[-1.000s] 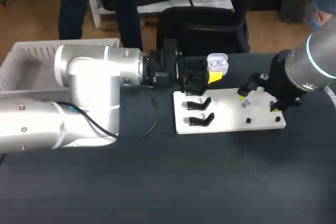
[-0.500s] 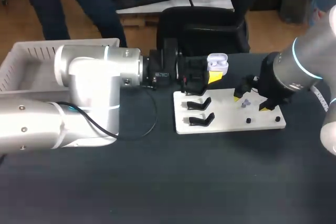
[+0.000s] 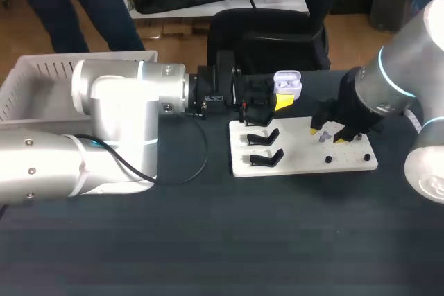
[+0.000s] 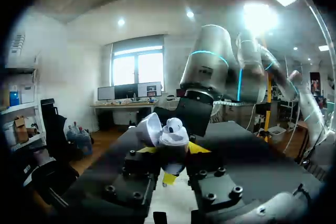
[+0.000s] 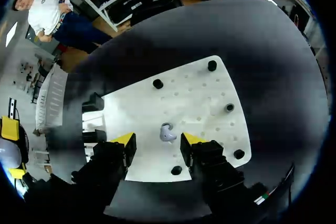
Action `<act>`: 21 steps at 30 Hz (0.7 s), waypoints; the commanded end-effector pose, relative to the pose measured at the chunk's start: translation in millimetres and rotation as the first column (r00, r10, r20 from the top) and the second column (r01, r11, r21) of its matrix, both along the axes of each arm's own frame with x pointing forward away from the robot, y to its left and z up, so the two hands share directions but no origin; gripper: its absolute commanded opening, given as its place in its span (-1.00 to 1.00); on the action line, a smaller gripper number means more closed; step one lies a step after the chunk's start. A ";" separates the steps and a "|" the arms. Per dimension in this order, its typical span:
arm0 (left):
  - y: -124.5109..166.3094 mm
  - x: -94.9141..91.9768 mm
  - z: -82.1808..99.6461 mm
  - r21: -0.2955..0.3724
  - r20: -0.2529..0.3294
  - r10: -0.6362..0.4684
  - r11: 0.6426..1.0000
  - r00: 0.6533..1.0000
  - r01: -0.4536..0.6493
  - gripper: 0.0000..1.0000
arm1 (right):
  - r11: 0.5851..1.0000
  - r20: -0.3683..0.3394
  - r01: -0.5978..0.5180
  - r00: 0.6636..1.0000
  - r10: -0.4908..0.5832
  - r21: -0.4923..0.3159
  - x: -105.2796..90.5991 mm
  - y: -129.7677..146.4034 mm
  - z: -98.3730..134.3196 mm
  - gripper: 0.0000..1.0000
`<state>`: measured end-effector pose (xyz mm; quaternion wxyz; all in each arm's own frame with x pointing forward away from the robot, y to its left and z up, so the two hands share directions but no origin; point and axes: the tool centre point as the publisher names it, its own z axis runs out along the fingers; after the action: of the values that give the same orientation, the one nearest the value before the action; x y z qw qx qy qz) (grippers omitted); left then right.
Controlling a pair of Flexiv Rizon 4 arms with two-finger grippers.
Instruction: Pick up each earbud case from the left stands, insert the matching earbuds, close the lid, and place the case in the box.
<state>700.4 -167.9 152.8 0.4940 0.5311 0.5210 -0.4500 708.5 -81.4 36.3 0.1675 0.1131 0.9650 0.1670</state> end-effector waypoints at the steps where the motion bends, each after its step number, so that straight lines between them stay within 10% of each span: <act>1: -0.1 -1.0 -1.3 -0.007 0.005 0.005 1.000 1.000 -0.005 -1.00 | 1.000 -0.006 0.002 1.000 -0.002 -0.004 1.5 1.0 -2.6 0.14; 21: -0.1 -1.0 -1.3 -0.007 0.005 0.005 1.000 1.000 -0.005 -1.00 | 1.000 -0.029 0.020 0.999 -0.020 -0.012 0.9 -5.7 -10.8 -0.15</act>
<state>700.4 -167.9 152.8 0.4940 0.5311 0.5210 -0.4500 710.1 -87.3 25.3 0.1543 0.1228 0.9673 0.1596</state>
